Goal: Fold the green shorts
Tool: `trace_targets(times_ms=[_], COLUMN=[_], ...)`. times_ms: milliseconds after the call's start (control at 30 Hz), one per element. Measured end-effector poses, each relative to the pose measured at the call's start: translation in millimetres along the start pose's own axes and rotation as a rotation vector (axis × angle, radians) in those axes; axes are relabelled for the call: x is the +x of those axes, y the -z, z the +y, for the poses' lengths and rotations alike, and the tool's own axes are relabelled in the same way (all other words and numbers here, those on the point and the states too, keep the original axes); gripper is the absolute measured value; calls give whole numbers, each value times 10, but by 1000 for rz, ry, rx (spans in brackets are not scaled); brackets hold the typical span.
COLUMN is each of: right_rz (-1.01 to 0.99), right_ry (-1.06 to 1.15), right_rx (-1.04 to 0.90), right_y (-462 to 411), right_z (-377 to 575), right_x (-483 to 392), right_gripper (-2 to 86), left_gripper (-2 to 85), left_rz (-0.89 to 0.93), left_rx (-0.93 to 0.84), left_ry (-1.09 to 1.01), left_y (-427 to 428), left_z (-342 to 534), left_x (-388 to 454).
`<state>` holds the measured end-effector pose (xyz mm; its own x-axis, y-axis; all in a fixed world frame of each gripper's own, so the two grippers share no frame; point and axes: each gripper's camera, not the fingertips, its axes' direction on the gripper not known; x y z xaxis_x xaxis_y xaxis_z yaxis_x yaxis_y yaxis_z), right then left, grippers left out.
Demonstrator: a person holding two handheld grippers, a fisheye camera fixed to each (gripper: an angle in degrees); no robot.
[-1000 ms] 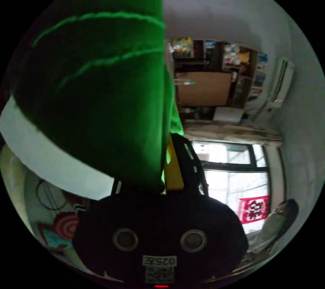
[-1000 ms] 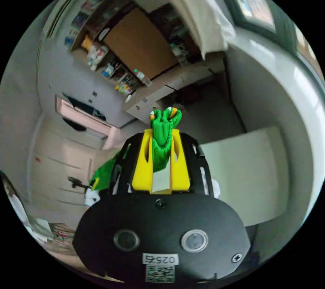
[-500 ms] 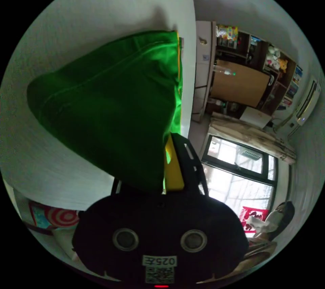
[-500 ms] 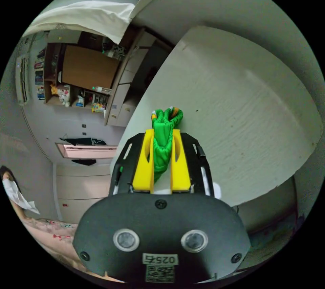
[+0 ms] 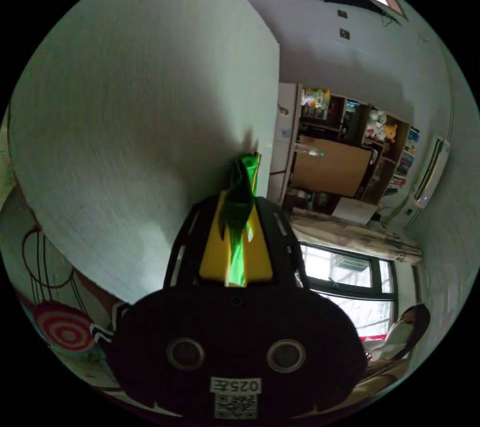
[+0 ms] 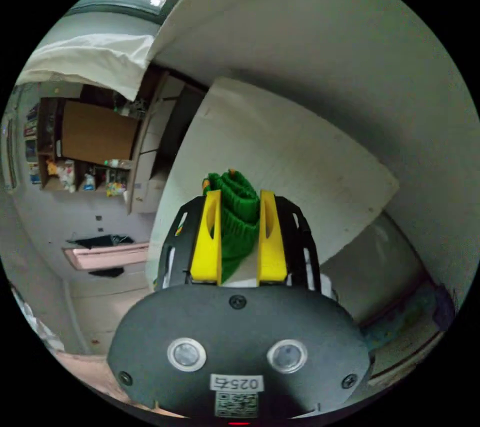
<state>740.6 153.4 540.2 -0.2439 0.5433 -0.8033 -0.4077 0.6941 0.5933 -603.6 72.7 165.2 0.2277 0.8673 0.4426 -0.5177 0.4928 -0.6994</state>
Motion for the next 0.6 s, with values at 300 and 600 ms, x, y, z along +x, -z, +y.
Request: trace_targets(times_ms=[300,600], right_rz=[54,-86], right_ry=[699,1561], right_rx=[-132,-732], right_y=[-825,-3632], right_z=[1305,4229], right_x=[-2510,-5141], right_gripper=[134,132], left_gripper=[7,45], left_rz=[-288,-524], left_rx=[67,-322], left_ry=[-208,-505], left_y=[463,-30], left_z=[47,118], left_x=[451,911])
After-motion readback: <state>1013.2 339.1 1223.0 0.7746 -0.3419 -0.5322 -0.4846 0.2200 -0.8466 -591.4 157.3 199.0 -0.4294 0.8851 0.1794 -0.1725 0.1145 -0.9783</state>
